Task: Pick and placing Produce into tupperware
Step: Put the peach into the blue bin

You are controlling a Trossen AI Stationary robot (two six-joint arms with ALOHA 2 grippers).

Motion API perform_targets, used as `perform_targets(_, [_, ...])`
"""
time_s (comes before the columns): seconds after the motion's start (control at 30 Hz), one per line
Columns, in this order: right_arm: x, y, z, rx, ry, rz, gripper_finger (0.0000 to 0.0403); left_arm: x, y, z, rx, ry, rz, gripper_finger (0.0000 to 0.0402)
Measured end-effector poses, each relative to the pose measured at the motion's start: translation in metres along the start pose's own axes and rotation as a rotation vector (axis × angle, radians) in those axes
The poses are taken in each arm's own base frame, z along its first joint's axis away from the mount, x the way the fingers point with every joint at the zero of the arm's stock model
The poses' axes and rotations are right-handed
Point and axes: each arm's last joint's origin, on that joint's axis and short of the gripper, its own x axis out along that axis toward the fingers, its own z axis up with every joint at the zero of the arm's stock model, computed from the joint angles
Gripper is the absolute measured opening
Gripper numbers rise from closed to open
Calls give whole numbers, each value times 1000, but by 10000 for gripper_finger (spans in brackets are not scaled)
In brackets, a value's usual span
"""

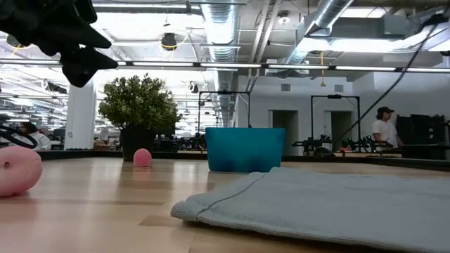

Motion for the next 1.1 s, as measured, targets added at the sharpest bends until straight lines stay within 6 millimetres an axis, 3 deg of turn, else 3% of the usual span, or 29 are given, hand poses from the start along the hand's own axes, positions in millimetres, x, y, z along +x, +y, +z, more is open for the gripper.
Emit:
perform_targets(0.27, [-39, -24, -69, 127, -217, 146, 167, 1, -6, 9, 38, -94, -49, 178])
perform_targets(0.4, [-44, -42, -106, 178, -243, 157, 168, 0, -8, 15, 59, -157, -73, 178])
perform_targets(0.57, [-45, -57, -137, 242, -377, 190, 162, 0, -8, 16, 55, -173, -56, 178])
perform_targets(1.1, [-48, -83, -191, 209, -577, 274, 159, 23, -9, 2, 9, -70, 4, 178])
